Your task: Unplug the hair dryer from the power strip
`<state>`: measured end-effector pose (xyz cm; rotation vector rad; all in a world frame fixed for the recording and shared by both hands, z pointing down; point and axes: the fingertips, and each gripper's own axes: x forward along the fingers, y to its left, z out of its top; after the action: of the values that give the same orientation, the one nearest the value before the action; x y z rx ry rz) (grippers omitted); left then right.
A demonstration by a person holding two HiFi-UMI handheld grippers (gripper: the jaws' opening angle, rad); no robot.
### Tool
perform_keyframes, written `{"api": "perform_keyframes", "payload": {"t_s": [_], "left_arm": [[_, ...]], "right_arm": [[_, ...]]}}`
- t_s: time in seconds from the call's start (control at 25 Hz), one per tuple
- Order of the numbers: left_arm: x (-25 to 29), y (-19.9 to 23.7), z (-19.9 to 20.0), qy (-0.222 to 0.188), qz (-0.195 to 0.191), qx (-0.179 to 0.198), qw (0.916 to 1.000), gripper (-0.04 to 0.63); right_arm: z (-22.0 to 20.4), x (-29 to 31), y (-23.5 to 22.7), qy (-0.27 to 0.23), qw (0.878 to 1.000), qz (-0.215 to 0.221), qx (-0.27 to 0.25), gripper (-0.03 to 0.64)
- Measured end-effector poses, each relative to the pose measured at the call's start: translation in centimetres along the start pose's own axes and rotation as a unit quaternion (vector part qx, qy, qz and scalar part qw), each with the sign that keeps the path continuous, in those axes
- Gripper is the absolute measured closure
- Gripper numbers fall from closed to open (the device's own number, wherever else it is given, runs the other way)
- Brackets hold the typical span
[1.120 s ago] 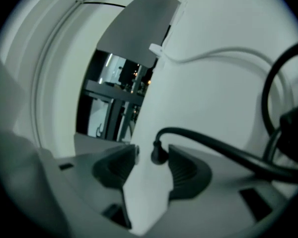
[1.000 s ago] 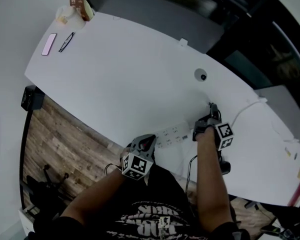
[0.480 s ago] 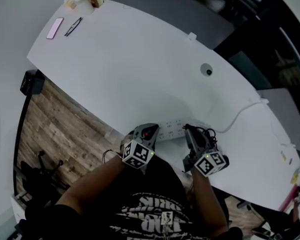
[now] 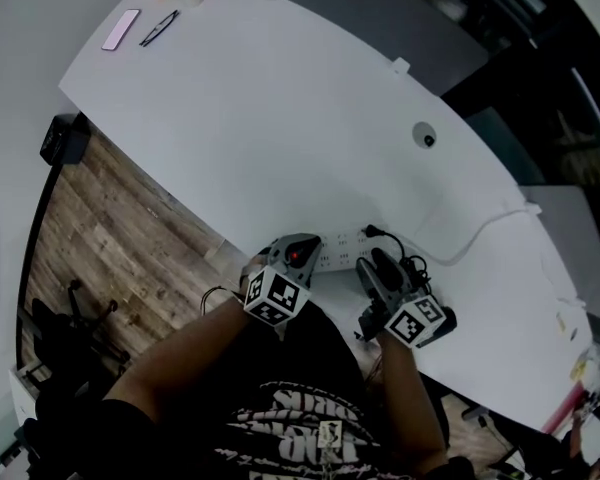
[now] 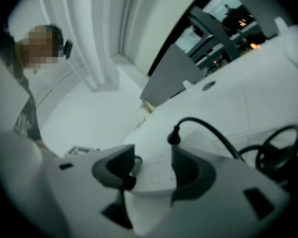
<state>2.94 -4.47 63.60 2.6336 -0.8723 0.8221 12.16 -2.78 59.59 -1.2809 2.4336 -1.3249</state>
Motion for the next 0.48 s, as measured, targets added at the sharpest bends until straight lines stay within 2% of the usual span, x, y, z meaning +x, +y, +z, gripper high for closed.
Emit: {"api": "perform_keyframes", "payload": {"t_s": [0.08, 0.24, 0.36, 0.48], "left_arm": [[0.0, 0.0, -0.1, 0.0, -0.001, 0.0, 1.0, 0.568], [0.1, -0.1, -0.1, 0.002, -0.001, 0.001, 1.0, 0.568], [0.0, -0.1, -0.2, 0.004, -0.002, 0.001, 1.0, 0.568], [-0.1, -0.2, -0.3, 0.006, -0.003, 0.001, 1.0, 0.568]], "right_arm": [[1.4, -0.2, -0.9, -0.058, 0.995, 0.007, 0.085, 0.387], [3.7, -0.4, -2.4, -0.135, 0.972, -0.008, 0.194, 0.387], [4.5, -0.6, -4.3, -0.188, 0.939, -0.028, 0.285, 0.387], [4.9, -0.5, -6.5, -0.236, 0.896, -0.035, 0.374, 0.387]]}}
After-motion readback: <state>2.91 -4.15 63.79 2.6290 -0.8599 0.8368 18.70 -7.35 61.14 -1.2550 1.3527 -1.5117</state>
